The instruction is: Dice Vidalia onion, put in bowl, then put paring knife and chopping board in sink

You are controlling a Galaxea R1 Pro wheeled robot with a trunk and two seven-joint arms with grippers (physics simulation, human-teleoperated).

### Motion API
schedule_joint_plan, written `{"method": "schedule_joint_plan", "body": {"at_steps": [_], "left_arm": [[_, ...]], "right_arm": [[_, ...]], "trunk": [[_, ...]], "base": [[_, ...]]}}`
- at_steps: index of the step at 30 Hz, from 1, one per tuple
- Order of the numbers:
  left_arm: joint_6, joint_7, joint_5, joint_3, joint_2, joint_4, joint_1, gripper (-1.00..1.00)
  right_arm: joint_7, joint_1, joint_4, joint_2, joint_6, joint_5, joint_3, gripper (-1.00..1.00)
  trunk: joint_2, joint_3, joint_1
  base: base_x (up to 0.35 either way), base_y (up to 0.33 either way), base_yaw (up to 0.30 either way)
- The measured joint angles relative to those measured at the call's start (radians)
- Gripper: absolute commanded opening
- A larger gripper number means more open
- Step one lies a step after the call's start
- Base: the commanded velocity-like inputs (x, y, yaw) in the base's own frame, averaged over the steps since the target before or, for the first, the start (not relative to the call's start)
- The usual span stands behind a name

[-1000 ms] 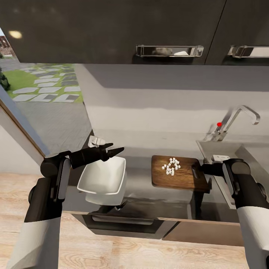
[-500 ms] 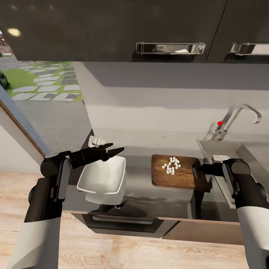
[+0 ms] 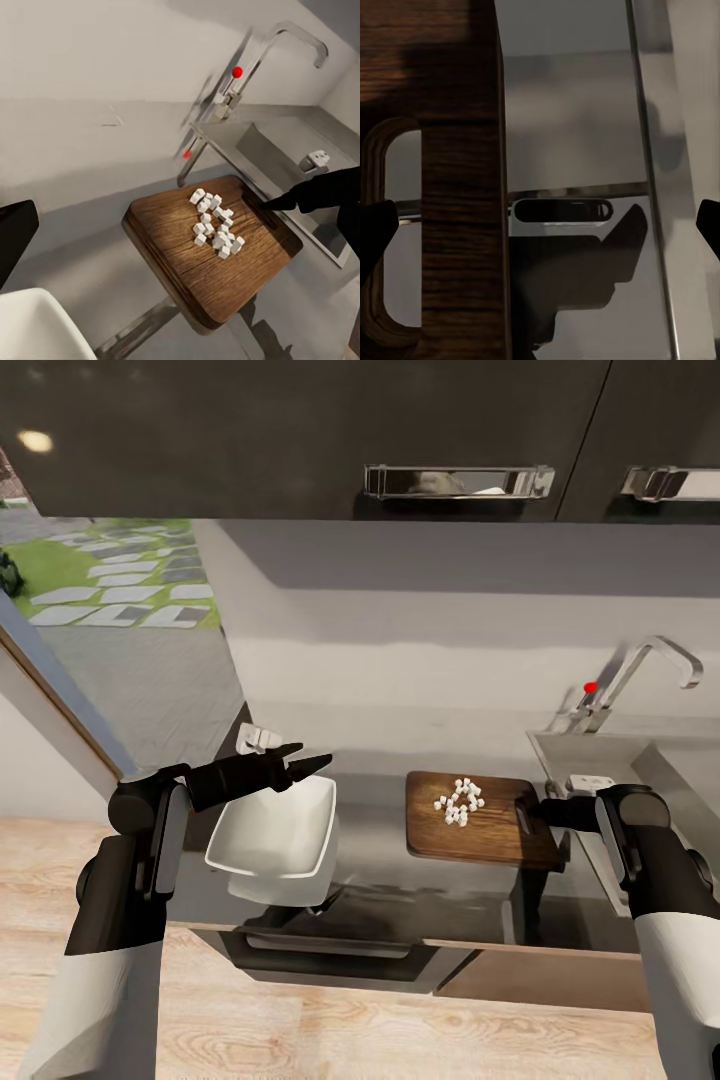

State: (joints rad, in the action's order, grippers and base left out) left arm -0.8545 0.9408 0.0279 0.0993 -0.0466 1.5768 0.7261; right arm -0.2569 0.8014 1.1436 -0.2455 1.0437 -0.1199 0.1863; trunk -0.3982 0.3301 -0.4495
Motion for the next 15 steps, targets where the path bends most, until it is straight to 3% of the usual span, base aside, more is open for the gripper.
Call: {"method": "schedule_joint_plan", "body": {"at_steps": [15], "left_arm": [[0.000,0.000,0.000,0.000,0.000,-0.002,0.000,1.00]], "right_arm": [[0.000,0.000,0.000,0.000,0.000,0.000,0.000,1.00]], "trunk": [[0.000,0.006,0.000]], "base": [[0.000,0.000,0.000]]}}
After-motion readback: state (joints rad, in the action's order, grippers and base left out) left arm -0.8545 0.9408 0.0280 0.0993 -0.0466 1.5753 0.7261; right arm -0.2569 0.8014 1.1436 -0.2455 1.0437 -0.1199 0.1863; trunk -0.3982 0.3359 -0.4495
